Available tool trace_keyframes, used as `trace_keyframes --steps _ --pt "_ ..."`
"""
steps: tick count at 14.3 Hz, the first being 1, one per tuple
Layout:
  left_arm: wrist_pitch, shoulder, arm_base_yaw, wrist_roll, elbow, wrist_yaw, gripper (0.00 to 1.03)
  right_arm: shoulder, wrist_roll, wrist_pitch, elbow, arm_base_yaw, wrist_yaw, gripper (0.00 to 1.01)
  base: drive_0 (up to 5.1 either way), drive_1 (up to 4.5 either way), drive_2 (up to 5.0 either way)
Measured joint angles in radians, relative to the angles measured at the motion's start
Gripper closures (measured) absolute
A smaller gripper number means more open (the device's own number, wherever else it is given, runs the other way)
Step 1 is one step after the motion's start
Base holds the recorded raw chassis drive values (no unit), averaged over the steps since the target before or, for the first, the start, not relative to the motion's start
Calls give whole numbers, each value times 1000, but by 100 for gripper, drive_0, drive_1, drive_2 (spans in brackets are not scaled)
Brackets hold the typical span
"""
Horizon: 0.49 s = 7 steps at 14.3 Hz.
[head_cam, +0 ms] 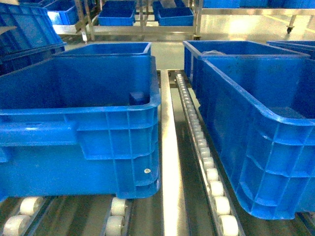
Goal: Sort blue parts and orange caps into right shelf containers
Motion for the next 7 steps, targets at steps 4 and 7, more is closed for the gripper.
trace_keyframes --steps 4,7 --pt "0 0 0 0 0 0 5 0 0 0 0 0 0 3 0 0 0" --pt "0 0 0 0 0 0 5 0 0 0 0 0 0 3 0 0 0"
